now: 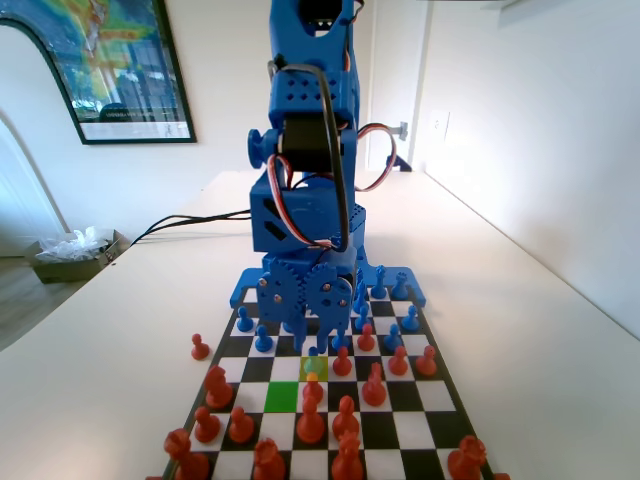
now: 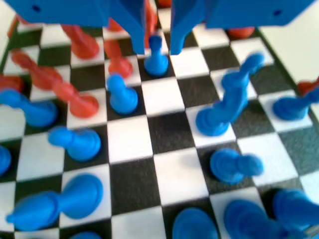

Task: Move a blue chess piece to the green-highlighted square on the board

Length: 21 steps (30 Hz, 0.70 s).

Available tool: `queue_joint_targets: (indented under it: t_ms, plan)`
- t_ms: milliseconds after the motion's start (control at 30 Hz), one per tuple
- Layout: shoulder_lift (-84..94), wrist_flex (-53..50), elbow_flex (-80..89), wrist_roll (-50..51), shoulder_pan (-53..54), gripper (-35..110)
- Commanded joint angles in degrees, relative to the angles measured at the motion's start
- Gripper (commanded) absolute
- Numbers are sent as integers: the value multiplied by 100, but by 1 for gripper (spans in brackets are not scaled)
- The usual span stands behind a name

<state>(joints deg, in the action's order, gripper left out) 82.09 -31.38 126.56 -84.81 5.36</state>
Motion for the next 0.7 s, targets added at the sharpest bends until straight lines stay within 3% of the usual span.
queue_joint_targets:
  t_ms: [0, 667]
  plan:
    - [70, 26, -290, -79, 62, 9]
    - [-35, 105, -439, -62, 53, 6]
